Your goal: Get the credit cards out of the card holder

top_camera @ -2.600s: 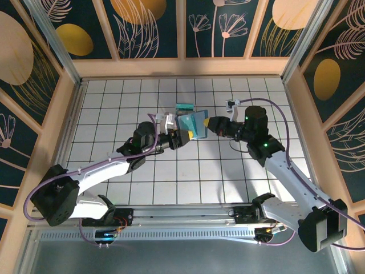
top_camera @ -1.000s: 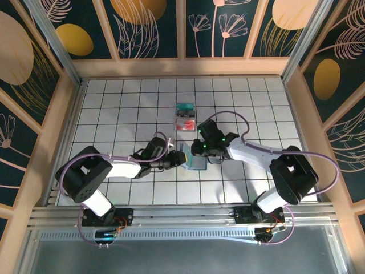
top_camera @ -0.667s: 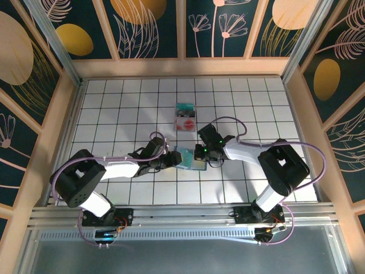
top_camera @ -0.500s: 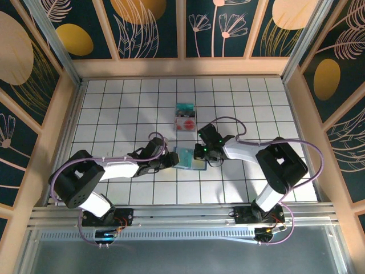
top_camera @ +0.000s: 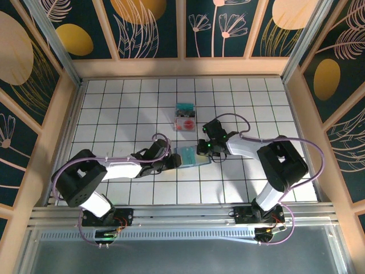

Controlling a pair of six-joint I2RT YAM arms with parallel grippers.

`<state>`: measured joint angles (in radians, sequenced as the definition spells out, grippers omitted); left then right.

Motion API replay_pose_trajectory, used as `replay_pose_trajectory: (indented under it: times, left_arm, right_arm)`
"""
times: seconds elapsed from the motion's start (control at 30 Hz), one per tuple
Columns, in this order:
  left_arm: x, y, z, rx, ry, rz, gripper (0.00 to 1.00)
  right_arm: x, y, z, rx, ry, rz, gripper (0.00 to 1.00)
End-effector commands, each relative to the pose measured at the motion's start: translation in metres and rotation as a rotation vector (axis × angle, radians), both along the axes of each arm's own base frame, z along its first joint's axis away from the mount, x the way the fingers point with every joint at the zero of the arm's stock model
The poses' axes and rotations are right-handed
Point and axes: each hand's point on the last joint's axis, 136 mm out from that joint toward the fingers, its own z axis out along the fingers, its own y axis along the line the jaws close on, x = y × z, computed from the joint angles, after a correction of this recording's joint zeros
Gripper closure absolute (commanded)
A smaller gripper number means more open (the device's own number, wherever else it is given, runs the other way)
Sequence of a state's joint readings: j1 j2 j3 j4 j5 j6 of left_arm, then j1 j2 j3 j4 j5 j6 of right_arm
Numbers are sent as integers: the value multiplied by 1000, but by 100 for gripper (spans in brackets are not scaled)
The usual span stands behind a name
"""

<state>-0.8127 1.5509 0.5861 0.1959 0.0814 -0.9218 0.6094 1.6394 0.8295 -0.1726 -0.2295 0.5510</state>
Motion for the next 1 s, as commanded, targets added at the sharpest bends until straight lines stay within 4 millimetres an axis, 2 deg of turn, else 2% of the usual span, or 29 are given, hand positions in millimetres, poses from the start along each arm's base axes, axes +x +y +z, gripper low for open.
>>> replay_pose_trajectory:
  times: [0.0,0.07,0.13,0.27,0.5,0.67,0.83,0.97]
  left_arm:
    - [10,15,18,63,-51,59,56]
    - [14,17,29,64,-84,76,56]
    - [20,18,41,62,-120,90,61]
    - [30,8,56,35,-182,68,62]
    - [30,-11,31,26,-125,4,68]
    - [29,-8,16,71,-98,6,65]
    - [28,-6,9,91,-89,1,62]
    - [25,-6,-1,105,-67,-9,65]
  right_arm:
    - [3,-1,25,21,-42,-22,87]
    - [3,0,35,34,-58,-33,84]
    - [3,3,44,48,-71,-46,78]
    - [-2,10,52,80,-68,-56,70]
    - [-11,26,43,140,-24,-48,65]
    - [-15,29,32,157,10,-47,64]
    - [-20,30,20,162,41,-38,65]
    - [-23,33,8,173,70,-34,65]
